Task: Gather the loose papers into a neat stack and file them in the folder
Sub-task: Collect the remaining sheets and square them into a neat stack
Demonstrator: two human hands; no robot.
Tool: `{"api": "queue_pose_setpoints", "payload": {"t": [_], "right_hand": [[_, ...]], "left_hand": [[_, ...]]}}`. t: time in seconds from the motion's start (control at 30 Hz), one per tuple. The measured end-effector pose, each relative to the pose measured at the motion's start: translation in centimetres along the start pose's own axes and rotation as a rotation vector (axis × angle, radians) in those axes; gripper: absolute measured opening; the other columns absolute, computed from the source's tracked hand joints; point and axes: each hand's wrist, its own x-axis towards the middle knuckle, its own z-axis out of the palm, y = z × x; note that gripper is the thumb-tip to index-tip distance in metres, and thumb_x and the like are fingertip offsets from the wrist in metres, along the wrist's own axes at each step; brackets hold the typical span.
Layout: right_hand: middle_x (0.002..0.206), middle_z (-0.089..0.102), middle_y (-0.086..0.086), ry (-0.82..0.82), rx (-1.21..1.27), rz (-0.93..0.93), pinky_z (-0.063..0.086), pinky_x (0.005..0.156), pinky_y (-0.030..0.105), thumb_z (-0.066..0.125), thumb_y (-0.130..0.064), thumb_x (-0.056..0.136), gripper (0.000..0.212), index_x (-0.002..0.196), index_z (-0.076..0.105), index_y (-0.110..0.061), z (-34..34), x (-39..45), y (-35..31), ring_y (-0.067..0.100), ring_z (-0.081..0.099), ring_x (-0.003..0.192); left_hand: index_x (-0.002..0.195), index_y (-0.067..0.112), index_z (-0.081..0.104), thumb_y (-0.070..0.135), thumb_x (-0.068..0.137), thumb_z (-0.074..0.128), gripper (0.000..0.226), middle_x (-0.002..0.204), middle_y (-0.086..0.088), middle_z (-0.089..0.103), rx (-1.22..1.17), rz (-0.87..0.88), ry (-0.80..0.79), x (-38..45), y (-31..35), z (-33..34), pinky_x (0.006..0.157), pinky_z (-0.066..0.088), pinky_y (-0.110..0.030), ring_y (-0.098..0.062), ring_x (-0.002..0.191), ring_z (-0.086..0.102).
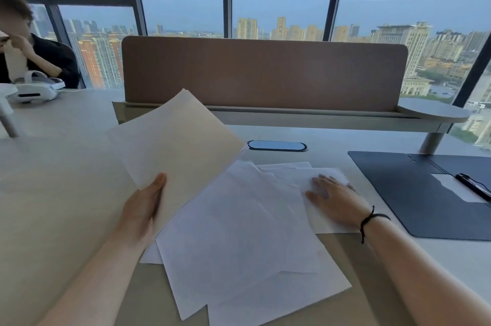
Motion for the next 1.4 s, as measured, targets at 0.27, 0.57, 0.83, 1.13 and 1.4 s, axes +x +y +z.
{"api": "queue_pose_setpoints", "payload": {"t": [0.27, 0.57, 0.83, 1.13, 1.4], "right_hand": [[0.108, 0.073, -0.014, 0.194, -0.167, -0.069, 0.047, 0.072, 0.03, 0.046, -0.081, 0.083, 0.061, 0.117, 0.067, -0.035, -0.5, -4.1, -4.0, 0.017, 0.067, 0.102], [0.157, 0.038, -0.005, 0.005, -0.137, -0.014, 0.025, 0.118, 0.039, 0.028, -0.09, 0.077, 0.09, 0.147, 0.041, -0.033, 0.9, -3.2, -2.8, 0.018, 0.034, 0.146], [0.103, 0.066, 0.003, 0.047, -0.369, 0.006, 0.041, 0.087, 0.037, 0.006, -0.089, 0.08, 0.094, 0.096, 0.068, -0.02, 0.5, -9.1, -6.7, 0.024, 0.061, 0.099], [0.116, 0.054, 0.003, -0.045, -0.186, 0.111, 0.05, 0.089, 0.04, 0.046, -0.104, 0.044, 0.102, 0.104, 0.062, -0.024, -0.6, -6.2, -7.2, 0.026, 0.053, 0.116], [0.068, 0.046, -0.005, -0.207, 0.089, 0.053, 0.032, 0.053, 0.028, 0.078, -0.074, 0.063, 0.067, 0.07, 0.046, -0.015, -1.5, -5.6, -8.6, 0.012, 0.044, 0.058]], "left_hand": [[0.099, 0.015, 0.069, 0.017, 0.087, 0.071, 0.013, 0.062, 0.001, 0.074, -0.301, -0.121, -0.105, -2.2, 0.5, 2.0, 0.088, 0.056, -0.036, -0.014, 0.066, 0.073], [0.09, 0.014, 0.058, 0.02, 0.106, 0.041, 0.024, 0.05, 0.002, 0.066, -0.319, -0.128, -0.073, -3.1, 0.5, 2.4, 0.087, 0.056, -0.047, -0.014, 0.041, 0.063], [0.1, 0.014, 0.06, 0.021, 0.105, 0.042, 0.019, 0.056, 0.004, 0.07, -0.34, -0.132, -0.079, -2.5, 0.4, 2.3, 0.082, 0.058, -0.044, -0.013, 0.041, 0.063], [0.115, 0.011, 0.064, 0.022, 0.102, 0.051, 0.022, 0.093, -0.002, 0.081, -0.323, -0.126, -0.082, -2.2, -0.1, 2.2, 0.084, 0.056, -0.051, -0.015, 0.065, 0.076], [0.119, 0.011, 0.067, 0.027, 0.1, 0.054, 0.028, 0.119, -0.006, 0.074, -0.145, -0.077, -0.048, -1.9, -1.0, 2.6, 0.104, 0.049, -0.042, -0.021, 0.107, 0.071]]}}
